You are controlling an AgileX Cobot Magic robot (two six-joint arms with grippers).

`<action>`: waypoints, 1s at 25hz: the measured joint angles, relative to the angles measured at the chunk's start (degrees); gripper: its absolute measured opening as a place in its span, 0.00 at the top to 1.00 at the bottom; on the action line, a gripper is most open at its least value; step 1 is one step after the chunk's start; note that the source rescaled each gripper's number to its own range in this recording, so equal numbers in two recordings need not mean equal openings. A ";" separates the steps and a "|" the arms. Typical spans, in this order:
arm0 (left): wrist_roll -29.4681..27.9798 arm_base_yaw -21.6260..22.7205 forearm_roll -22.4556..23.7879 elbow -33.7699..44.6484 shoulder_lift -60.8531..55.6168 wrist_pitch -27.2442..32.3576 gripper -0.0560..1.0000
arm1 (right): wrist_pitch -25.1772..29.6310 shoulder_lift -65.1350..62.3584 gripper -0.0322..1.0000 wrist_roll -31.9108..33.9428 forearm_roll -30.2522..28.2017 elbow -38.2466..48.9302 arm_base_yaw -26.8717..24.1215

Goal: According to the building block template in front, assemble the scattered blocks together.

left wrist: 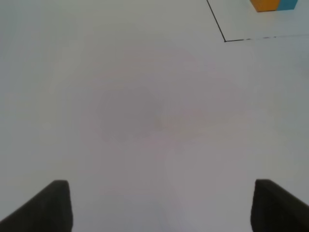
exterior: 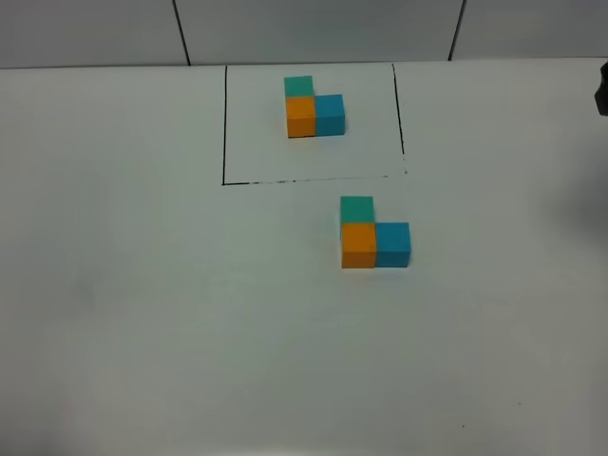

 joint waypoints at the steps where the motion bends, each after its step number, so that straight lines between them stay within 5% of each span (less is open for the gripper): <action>1: 0.00 0.00 0.00 0.00 0.00 0.00 0.31 | -0.04 -2.44 0.01 0.32 0.00 1.67 0.00; 7: 0.00 0.00 0.00 0.00 0.00 0.00 0.31 | 1.17 -20.95 0.01 3.36 0.00 13.63 0.00; 17: 0.00 0.00 0.00 0.00 0.00 0.00 0.31 | 12.49 -54.58 0.02 6.23 0.11 32.04 0.00; 25: 0.00 0.00 0.00 0.00 0.00 0.00 0.31 | 16.18 -74.61 0.03 5.83 2.51 40.18 0.00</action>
